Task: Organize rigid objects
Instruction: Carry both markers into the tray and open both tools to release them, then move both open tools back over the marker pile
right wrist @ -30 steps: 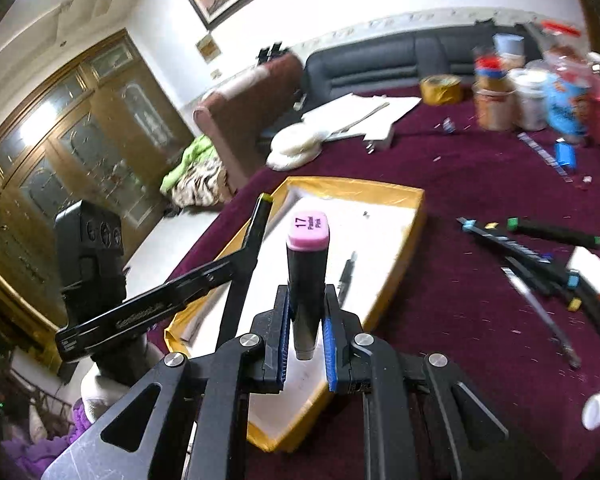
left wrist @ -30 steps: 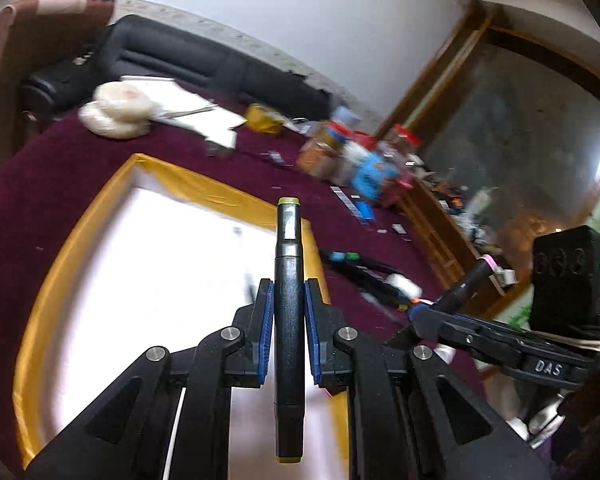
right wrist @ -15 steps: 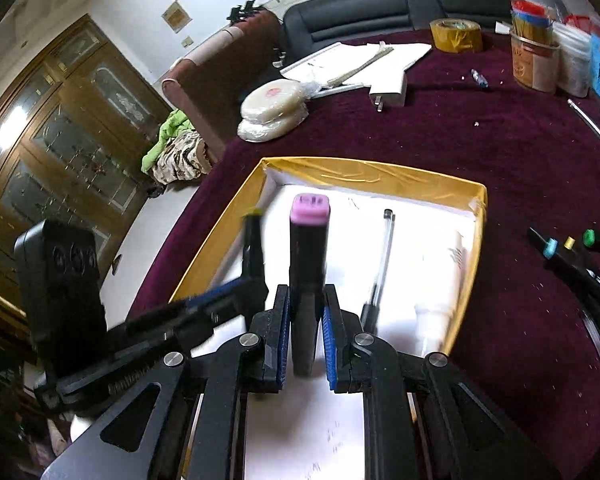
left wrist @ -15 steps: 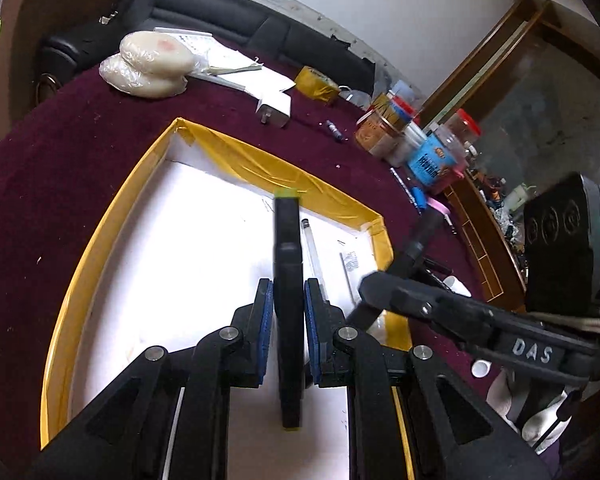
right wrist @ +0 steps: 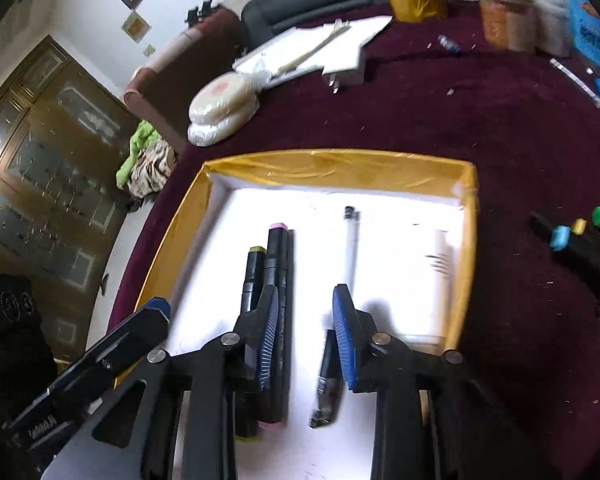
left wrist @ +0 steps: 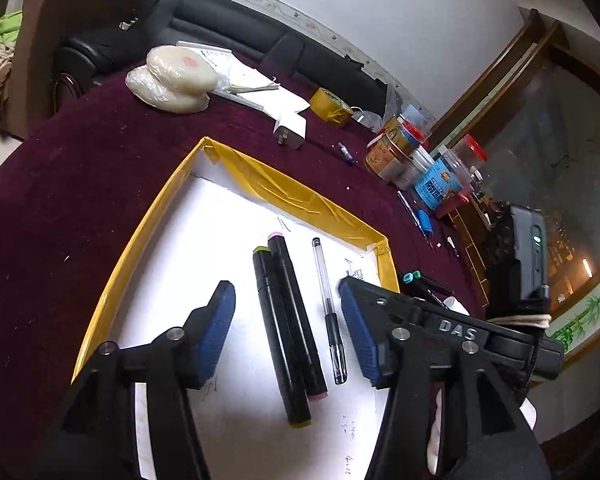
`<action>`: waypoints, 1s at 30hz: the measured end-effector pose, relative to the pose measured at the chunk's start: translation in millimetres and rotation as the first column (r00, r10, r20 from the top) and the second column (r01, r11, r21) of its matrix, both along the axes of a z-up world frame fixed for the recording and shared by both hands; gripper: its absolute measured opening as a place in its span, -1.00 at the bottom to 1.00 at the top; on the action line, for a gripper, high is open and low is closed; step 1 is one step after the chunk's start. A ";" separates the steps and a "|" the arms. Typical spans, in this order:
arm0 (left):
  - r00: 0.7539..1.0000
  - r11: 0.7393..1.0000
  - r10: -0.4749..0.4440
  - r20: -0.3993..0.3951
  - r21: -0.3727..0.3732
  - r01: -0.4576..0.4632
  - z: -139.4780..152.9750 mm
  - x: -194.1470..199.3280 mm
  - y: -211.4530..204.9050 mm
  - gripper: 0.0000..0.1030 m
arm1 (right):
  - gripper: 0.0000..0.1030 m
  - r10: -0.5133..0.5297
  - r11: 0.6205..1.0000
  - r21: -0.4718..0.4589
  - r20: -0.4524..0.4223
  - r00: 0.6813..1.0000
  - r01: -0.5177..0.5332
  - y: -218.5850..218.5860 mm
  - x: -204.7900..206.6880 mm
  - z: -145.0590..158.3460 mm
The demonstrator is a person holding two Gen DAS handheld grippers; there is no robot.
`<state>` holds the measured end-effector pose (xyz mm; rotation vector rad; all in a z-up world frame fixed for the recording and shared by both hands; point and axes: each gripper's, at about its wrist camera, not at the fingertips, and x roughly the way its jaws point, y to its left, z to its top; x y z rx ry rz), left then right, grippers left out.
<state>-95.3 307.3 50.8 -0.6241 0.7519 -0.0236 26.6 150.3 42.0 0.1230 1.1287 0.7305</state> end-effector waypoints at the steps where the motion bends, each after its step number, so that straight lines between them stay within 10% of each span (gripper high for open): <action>1: 1.000 1.000 0.005 0.000 0.006 -0.005 1.7 -2.1 -1.0 0.09 | -0.45 -0.004 1.000 -0.005 0.021 1.000 0.004 -5.2 -2.9 3.6; 11: 0.999 0.999 -0.038 0.014 -0.035 0.038 20.8 -24.0 -43.1 0.40 | -0.22 -0.132 0.987 -0.060 0.235 0.963 0.150 -114.3 -20.9 30.7; 19: 0.967 0.968 -0.248 0.062 0.049 0.245 39.6 -43.1 -136.9 0.43 | -0.22 -0.339 0.926 -0.098 0.210 0.917 0.365 -226.6 0.1 14.3; 30: 0.954 0.950 -0.297 -0.030 0.095 0.299 25.3 -39.4 -179.2 0.43 | -0.14 -0.273 0.931 -0.167 0.268 0.924 0.323 -224.3 13.1 -7.3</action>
